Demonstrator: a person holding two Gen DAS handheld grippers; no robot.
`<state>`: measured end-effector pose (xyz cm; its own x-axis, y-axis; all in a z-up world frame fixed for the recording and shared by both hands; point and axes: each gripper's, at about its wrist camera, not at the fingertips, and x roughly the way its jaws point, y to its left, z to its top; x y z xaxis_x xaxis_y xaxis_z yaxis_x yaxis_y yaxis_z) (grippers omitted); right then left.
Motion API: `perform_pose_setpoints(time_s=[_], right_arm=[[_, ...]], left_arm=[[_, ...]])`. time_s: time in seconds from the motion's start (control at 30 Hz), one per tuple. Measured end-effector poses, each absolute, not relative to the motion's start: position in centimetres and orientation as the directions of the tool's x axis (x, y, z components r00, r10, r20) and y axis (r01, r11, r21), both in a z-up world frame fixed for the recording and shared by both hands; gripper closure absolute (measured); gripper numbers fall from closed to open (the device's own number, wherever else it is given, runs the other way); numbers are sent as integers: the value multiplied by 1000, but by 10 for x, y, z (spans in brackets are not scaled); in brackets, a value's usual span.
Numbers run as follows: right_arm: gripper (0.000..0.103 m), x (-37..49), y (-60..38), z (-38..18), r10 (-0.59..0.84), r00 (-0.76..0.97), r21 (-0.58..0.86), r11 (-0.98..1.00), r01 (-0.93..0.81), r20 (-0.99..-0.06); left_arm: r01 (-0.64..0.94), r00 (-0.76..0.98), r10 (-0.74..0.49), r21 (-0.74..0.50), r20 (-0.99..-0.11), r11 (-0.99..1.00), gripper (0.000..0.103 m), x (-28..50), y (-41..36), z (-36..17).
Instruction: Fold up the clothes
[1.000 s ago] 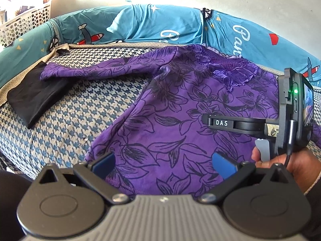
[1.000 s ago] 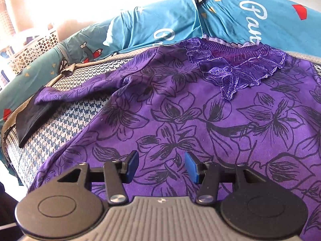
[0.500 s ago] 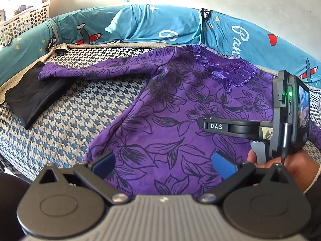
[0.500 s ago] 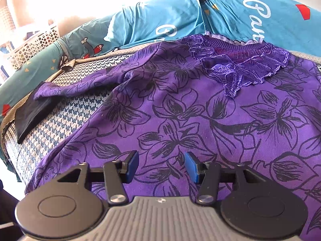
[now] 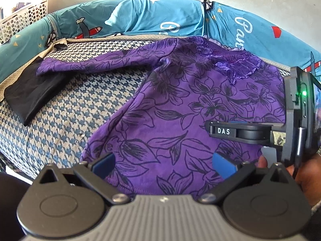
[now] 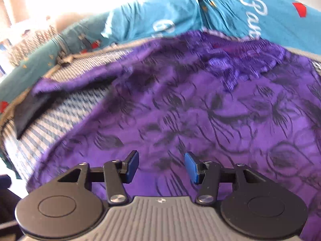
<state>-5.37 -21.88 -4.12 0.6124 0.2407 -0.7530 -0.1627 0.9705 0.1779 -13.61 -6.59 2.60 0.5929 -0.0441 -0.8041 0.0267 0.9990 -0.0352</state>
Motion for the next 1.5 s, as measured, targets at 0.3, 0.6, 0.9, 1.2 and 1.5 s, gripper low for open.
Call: perform_pose_setpoints(time_s=[0.3,0.6,0.9,1.2,1.5], right_arm=[[52,-89,-225,-33,265,637,232,963,-137,-724],[48,-97,-228,-35,265,627,253,961,-110,-733],[47,-97,-229,-35,267,627,260,960,-106,-732],[48,-96,-232,-34,258,637,270,959,-80,-727],[48,-96,-237,-33,227,651,264,964,-43,-724]], left_arm=[[4,519,-28,-30,-854,1000,0,-129,-62,3],[6,526,-30,-31,-850,1000,0,-130,-63,5],[8,534,-34,-35,-845,999,0,-132,-64,8],[4,556,-28,-30,-831,1000,0,-133,-65,13],[16,594,-18,-10,-804,1000,0,-129,-71,25]])
